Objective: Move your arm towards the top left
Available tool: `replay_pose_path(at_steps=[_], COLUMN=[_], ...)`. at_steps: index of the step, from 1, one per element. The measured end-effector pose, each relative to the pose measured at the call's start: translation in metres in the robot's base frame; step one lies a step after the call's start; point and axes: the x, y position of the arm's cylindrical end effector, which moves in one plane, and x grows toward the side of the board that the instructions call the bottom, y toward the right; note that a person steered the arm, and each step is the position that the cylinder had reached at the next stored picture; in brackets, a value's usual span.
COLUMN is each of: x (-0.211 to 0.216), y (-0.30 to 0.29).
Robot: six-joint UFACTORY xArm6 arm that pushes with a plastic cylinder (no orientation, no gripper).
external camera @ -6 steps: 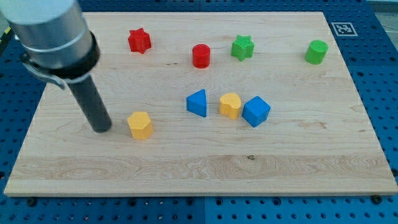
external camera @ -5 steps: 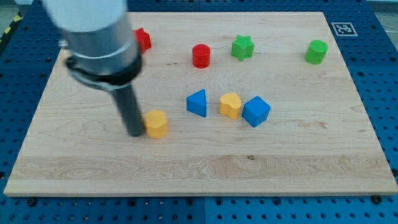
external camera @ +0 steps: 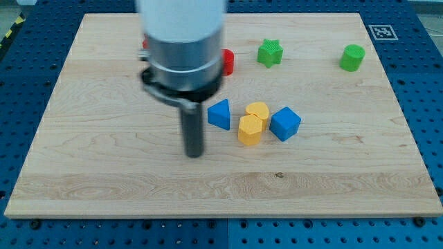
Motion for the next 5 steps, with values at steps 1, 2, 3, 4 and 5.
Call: replay_pose_path(at_steps=[1, 2, 3, 4, 5], x=[-0.035, -0.083, -0.126, -0.154, -0.197], y=[-0.066, -0.116, -0.164, -0.192, -0.196])
